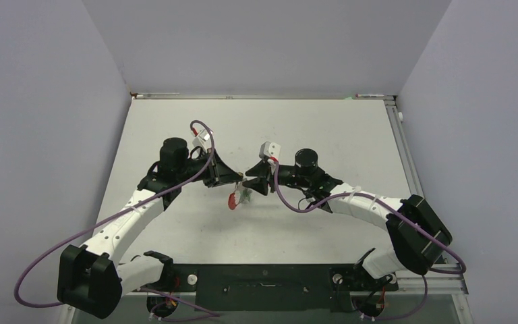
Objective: Remove the keys from the keyring
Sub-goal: Remove the key from the keyring.
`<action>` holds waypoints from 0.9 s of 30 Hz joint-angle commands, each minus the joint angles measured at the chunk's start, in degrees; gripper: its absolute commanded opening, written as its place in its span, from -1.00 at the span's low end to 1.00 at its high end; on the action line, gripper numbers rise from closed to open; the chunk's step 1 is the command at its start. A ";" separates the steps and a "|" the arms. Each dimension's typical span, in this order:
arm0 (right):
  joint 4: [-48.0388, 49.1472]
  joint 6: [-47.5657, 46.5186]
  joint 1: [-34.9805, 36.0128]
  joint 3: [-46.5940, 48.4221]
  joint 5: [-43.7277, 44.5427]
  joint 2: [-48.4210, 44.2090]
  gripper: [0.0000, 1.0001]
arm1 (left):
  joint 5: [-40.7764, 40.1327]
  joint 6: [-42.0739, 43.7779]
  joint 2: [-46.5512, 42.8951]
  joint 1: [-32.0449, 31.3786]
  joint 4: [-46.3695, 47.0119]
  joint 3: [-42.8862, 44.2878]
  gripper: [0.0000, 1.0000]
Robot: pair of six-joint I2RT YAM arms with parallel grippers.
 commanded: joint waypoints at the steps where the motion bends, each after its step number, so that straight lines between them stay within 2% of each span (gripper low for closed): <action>1: 3.91 0.13 0.56 1.09 2.22 -0.79 -0.27 | 0.27 -1.03 -0.22 0.29 4.55 0.33 -1.00; 9: 3.88 0.45 0.80 2.12 3.06 -0.06 -0.28 | 0.06 -1.56 0.01 0.21 5.58 0.09 -1.00; 15: 3.52 -0.52 1.25 2.11 5.30 0.49 -0.52 | 0.13 -1.82 -0.10 0.20 5.60 -0.14 -1.00; 21: 3.48 -0.80 1.31 2.20 4.62 0.45 -0.55 | -0.01 -2.03 -0.15 0.21 5.60 -0.81 -1.00; 23: 3.63 -1.23 1.40 2.34 3.65 0.46 -0.64 | 0.10 -2.09 -0.17 0.21 5.61 -0.82 -1.00; 26: 3.38 -1.82 1.38 2.29 3.20 0.53 -0.88 | 0.34 -2.18 -0.04 0.26 5.60 -0.49 -1.00; 27: 3.04 -2.10 1.44 2.24 3.23 0.53 -0.89 | 0.41 -2.18 -0.14 0.36 5.60 -0.37 -1.00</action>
